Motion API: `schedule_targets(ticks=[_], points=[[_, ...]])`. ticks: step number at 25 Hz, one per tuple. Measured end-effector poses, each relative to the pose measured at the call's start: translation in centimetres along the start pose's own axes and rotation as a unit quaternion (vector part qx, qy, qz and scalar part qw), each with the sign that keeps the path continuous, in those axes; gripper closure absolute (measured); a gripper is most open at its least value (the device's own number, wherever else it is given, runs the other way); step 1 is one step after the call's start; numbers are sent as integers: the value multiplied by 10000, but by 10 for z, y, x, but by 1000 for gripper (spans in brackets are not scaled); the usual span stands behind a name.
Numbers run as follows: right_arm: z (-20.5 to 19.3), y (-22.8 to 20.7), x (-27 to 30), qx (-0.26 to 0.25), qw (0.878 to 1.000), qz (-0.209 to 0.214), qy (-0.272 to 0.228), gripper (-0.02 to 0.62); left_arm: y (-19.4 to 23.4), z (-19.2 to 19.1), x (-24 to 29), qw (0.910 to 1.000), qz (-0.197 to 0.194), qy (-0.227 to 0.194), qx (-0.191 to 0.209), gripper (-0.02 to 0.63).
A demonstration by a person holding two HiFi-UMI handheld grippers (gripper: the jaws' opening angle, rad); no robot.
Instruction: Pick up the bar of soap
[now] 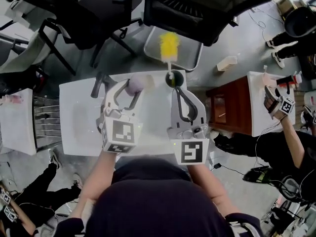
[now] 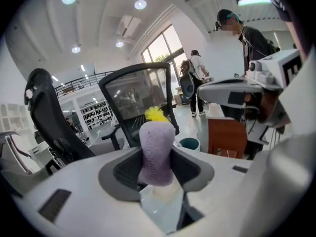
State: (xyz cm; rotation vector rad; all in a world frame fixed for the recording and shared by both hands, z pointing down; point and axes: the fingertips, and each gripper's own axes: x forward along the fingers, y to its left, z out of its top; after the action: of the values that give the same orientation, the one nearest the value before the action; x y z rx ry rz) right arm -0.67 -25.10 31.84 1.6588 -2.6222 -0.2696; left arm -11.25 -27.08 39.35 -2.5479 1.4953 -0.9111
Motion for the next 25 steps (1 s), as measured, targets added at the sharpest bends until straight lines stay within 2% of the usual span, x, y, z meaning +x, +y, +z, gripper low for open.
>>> schedule_targets(ticks=[8, 15, 20, 25], points=[[31, 7, -8, -148, 9994, 169, -262, 578, 5, 31, -47, 9935, 496, -897, -494, 423], [54, 7, -12, -236, 9976, 326, -556, 578, 23, 51, -88, 9734, 1203, -1591, -1132, 424], [65, 2, -21, -282, 9967, 359, -667, 578, 32, 58, -115, 9616, 1537, -1803, -1383, 425], [77, -4, -28, -335, 9960, 265, -790, 578, 43, 61, -136, 9550, 1775, -1928, -1388, 425]])
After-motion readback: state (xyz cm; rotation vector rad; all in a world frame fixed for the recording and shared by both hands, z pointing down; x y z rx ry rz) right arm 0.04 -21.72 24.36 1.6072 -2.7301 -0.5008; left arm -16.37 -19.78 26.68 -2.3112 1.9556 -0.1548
